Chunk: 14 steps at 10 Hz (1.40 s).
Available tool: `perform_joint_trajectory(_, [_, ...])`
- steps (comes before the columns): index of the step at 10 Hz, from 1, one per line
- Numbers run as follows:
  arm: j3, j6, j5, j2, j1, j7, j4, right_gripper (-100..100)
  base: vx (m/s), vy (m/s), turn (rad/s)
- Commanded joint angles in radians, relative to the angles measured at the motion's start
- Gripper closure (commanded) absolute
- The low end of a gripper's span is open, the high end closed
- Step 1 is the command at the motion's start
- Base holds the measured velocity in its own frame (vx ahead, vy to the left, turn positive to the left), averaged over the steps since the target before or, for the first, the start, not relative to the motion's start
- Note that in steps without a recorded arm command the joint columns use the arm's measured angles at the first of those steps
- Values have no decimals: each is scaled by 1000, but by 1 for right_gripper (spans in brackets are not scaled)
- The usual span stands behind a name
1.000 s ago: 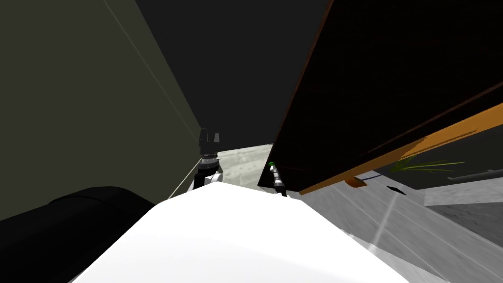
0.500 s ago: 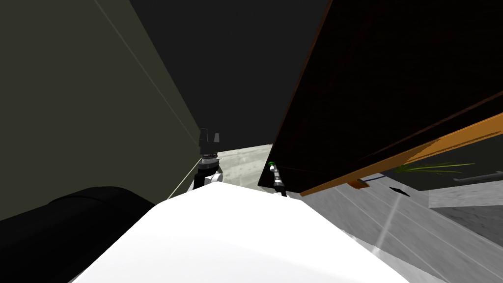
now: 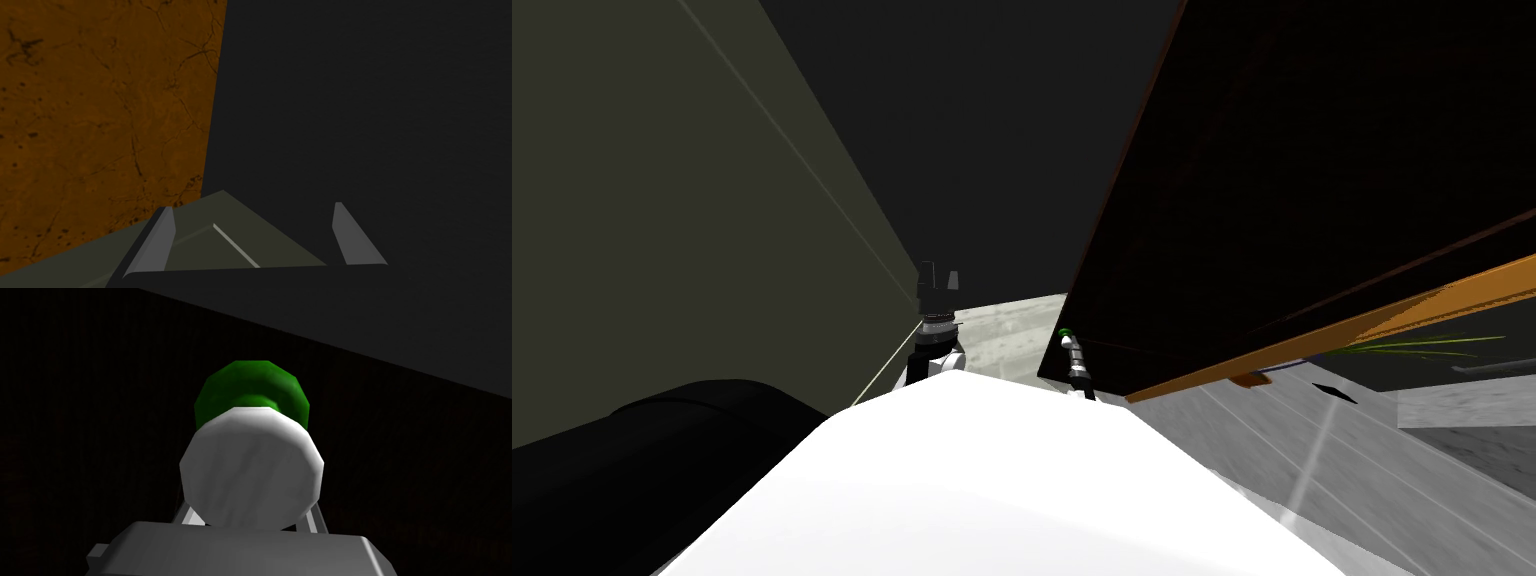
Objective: Push the door open
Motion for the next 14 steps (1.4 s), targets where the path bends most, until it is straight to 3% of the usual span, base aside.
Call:
perform_joint_trajectory(1, [7,-6,-27,3,-6,-50,-8,100,44,3,8])
perform_joint_trajectory(6, [23,-11,-100,7,-16,-171,0,100,50,4,7])
perform_joint_trajectory(7, [23,-11,-100,7,-16,-177,0,100,39,4,8])
perform_joint_trajectory(9, [34,-15,-148,11,-22,-247,5,100,54,7,6])
perform_joint_trajectory(12, [39,-16,-172,12,-25,-301,7,100,49,1,9])
perform_joint_trajectory(14, [50,-20,-220,15,-32,-368,12,100,54,3,7])
